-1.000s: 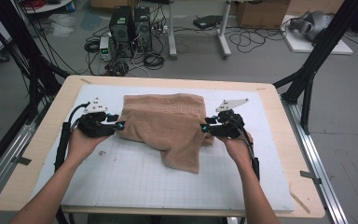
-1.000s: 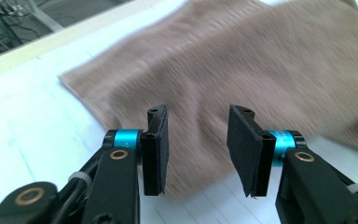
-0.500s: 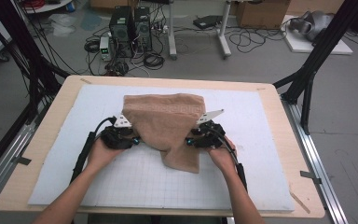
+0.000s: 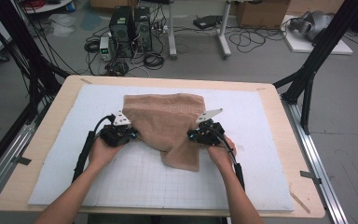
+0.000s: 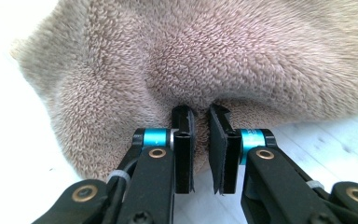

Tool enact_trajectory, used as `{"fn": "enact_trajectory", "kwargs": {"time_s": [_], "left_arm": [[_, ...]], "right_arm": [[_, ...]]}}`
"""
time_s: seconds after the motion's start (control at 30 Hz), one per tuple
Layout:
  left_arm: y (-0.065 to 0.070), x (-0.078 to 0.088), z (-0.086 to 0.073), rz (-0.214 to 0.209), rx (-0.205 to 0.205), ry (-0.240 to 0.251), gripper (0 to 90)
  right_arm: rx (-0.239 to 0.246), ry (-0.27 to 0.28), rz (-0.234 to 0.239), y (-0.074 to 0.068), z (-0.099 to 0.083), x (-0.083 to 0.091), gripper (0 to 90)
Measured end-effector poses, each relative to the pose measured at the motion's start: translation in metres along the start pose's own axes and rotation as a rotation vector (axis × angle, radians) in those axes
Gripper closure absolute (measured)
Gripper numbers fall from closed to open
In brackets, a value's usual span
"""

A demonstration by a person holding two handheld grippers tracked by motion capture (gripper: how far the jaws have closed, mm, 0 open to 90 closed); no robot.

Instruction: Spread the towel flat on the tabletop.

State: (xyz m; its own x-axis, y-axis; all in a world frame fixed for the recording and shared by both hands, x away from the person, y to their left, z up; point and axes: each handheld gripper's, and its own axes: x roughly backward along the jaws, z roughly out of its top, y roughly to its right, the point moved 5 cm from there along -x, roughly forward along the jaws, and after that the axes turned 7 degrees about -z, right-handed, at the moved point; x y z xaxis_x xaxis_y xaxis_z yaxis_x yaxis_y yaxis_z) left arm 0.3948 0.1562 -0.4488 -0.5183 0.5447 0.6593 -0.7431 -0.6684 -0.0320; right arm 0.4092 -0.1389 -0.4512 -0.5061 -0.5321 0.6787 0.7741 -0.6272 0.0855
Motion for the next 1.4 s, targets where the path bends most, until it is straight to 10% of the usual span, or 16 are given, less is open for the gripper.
{"fn": "enact_trajectory", "kwargs": {"time_s": [0.47, 0.67, 1.0, 1.17, 1.4], "left_arm": [[0.024, 0.079, 0.009, -0.024, -0.086, 0.13, 81.8], [0.04, 0.103, 0.012, -0.118, -0.109, 0.123, 81.7], [-0.005, 0.024, 0.017, -0.107, -0.012, -0.006, 81.6], [-0.026, -0.01, 0.023, -0.087, 0.057, 0.039, 80.5], [-0.031, -0.002, 0.025, -0.102, 0.083, 0.045, 68.1]], "right_arm": [[0.068, 0.076, 0.029, -0.012, 0.008, 0.067, 86.4], [0.121, 0.093, 0.018, -0.015, 0.02, 0.094, 86.4], [0.026, -0.047, -0.038, 0.025, 0.014, 0.043, 86.3], [-0.072, -0.087, -0.048, 0.047, 0.002, 0.006, 86.2], [-0.102, -0.082, -0.047, 0.05, -0.001, 0.0, 83.0]]}}
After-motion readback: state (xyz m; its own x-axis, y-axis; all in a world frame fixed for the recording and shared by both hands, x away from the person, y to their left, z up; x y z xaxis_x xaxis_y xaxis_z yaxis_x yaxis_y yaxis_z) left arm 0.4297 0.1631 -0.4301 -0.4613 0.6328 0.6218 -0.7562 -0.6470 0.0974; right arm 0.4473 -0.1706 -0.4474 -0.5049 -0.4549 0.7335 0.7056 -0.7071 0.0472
